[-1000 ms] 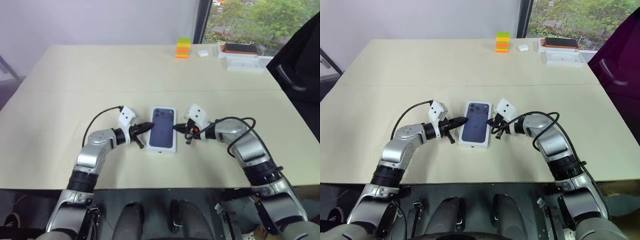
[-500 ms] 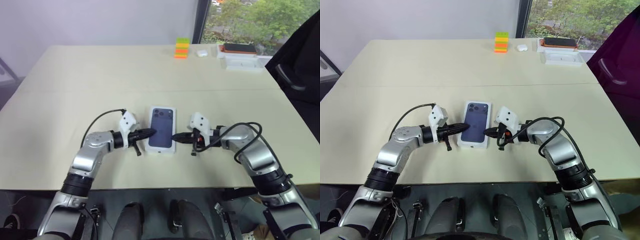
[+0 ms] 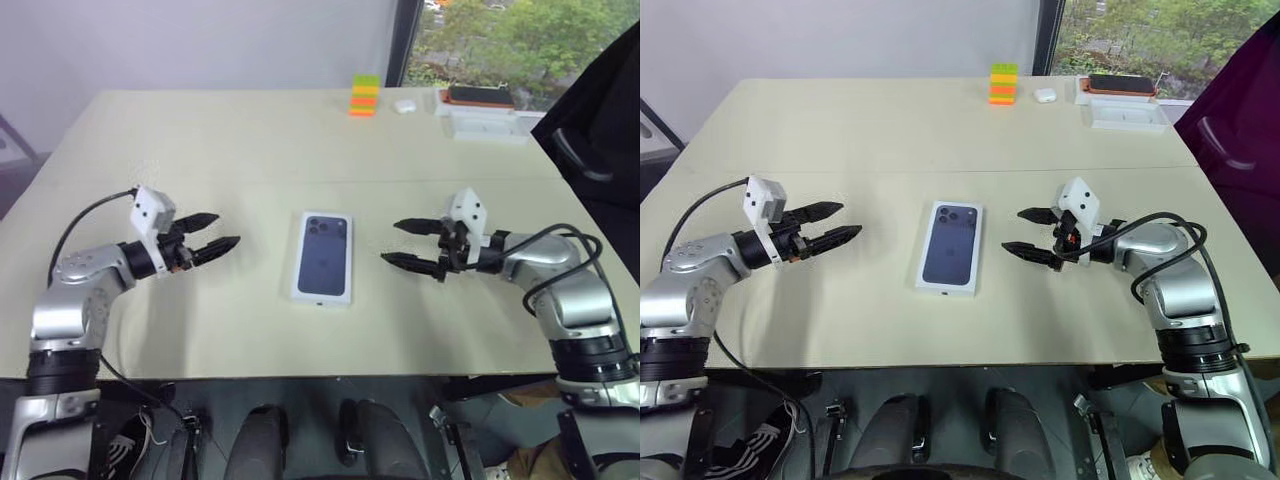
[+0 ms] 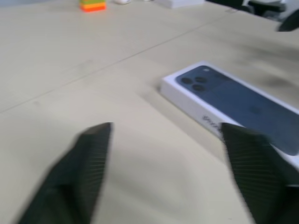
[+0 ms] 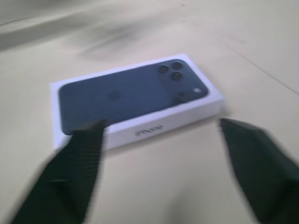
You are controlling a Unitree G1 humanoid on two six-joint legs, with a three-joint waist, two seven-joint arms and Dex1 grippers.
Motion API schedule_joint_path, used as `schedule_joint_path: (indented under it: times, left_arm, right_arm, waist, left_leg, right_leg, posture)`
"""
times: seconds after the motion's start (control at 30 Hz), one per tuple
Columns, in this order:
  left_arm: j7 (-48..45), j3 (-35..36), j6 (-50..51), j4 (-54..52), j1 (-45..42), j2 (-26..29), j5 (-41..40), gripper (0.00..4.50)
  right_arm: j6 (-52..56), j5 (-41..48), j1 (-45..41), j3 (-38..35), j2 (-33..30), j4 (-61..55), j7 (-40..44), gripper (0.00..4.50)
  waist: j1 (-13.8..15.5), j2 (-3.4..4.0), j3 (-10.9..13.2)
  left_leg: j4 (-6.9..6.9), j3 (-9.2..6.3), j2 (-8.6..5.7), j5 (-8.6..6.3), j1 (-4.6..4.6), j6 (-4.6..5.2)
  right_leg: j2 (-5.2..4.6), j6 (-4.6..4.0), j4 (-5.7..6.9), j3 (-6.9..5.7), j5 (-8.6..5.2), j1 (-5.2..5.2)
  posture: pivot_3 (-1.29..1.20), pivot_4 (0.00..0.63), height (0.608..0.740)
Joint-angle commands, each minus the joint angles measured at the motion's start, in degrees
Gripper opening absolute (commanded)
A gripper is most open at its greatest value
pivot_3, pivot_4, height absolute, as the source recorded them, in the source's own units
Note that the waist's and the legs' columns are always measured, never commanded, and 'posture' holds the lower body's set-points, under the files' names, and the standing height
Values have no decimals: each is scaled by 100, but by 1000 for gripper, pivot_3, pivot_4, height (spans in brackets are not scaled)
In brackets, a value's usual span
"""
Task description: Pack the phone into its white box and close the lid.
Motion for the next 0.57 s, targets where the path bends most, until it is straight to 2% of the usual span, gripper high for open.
schedule_joint_path:
  times: [0.03, 0.27, 0.57]
  left_arm:
    - [-185, 128, -134, -65, 521, 368, 115, 4470]
    - [-271, 309, -298, -51, 792, 570, 10, 4470]
    - [-165, 852, -367, -543, 1424, 670, -189, 4470]
  right_arm:
    - [-292, 239, 227, -397, -315, -298, 266, 4454]
    - [-722, 291, 444, -563, -623, -200, 546, 4454]
    - [-684, 570, 930, -815, -798, -431, 635, 4454]
  waist:
    - [-11, 0, 0]
    - [7, -1, 0]
    - [-7, 0, 1]
  left_leg:
    - [-1, 2, 0, -1, 1, 0]
    - [-6, 10, 1, -2, -1, 2]
    - [-8, 19, 3, -3, -2, 2]
  right_leg:
    - [0, -3, -1, 4, 2, 0]
    - [1, 5, -1, 10, -4, -10]
    - [-3, 1, -4, 16, -1, -14]
  posture:
    - [0, 150, 740]
    - [0, 150, 740]
    - [0, 150, 740]
